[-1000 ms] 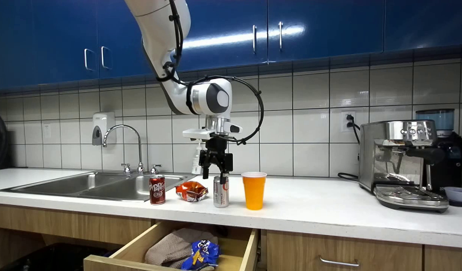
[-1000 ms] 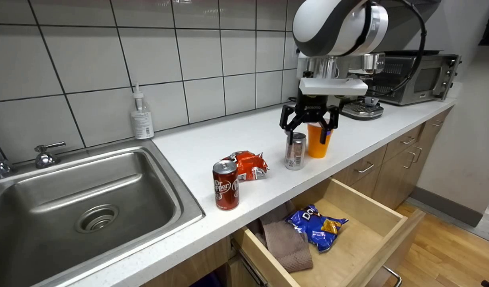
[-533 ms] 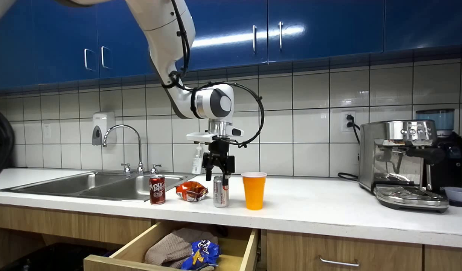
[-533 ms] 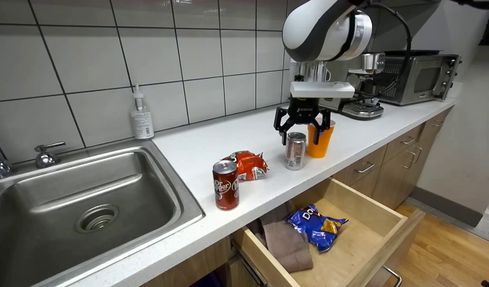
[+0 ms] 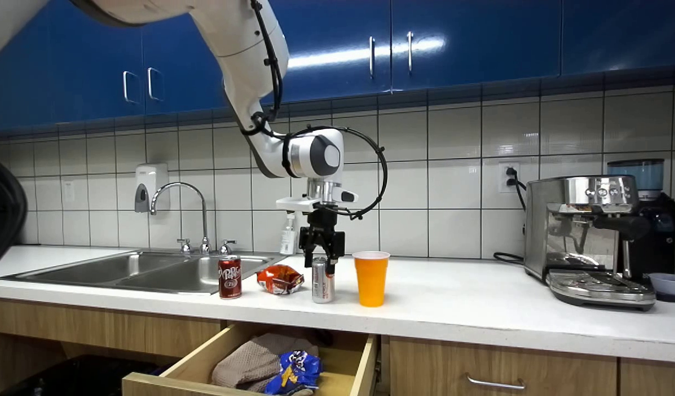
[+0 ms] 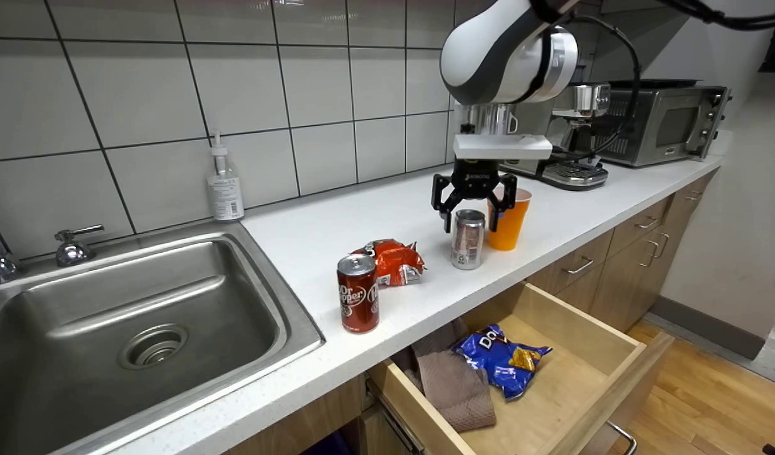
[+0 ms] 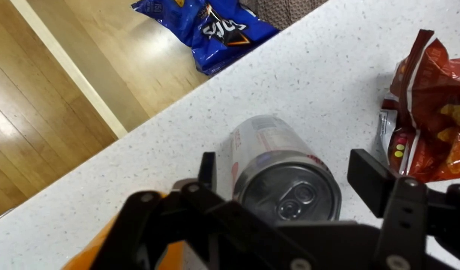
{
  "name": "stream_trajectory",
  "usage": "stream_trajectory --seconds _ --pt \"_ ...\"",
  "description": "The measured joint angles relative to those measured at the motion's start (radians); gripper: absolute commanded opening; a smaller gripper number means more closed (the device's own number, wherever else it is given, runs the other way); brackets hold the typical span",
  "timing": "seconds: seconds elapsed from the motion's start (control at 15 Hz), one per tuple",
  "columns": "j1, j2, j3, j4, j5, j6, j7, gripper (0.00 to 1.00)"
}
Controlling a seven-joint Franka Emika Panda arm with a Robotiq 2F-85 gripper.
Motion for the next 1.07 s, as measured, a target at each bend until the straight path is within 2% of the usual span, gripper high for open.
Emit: stream_trajectory --seconds 0.07,0.2,1.07 --pt "0.0 0.001 0.0 0.001 0.0 0.0 0.0 0.51" --pt "0.0 0.002 0.0 0.001 0.0 0.0 0.0 0.38" --pt "0.004 0.001 0.0 0.0 -0.006 0.0 0.003 0.38"
